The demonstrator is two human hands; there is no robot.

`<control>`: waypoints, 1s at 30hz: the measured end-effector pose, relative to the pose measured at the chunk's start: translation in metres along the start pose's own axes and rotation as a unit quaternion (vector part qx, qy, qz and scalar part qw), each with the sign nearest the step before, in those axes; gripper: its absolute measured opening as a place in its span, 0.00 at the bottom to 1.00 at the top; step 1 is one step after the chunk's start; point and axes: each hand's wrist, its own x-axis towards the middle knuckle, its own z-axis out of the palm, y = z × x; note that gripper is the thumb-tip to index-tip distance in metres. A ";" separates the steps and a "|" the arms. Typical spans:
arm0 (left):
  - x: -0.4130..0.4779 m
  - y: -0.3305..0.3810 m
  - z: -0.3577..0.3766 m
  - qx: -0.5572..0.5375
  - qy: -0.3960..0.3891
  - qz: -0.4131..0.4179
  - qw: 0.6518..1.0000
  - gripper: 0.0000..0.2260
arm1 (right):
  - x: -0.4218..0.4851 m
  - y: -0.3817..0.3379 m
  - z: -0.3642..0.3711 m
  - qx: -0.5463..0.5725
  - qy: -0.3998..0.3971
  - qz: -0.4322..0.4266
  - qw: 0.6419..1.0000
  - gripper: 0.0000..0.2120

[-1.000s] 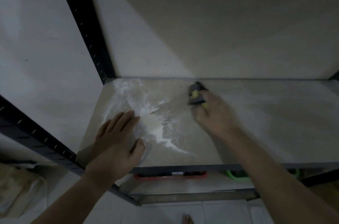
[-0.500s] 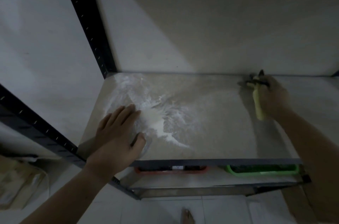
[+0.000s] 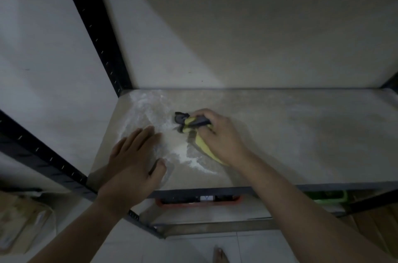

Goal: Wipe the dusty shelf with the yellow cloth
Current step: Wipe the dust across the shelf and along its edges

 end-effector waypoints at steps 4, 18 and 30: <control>-0.001 0.000 0.001 0.000 0.005 -0.009 1.000 0.33 | 0.015 0.030 -0.057 0.040 0.167 0.027 0.985 0.13; 0.002 -0.001 0.008 0.010 0.008 0.003 1.000 0.32 | 0.000 0.092 -0.130 -0.261 0.118 0.094 0.953 0.17; 0.001 0.001 0.004 0.011 -0.005 -0.005 1.000 0.35 | -0.004 0.050 -0.113 0.022 0.122 -0.022 0.992 0.14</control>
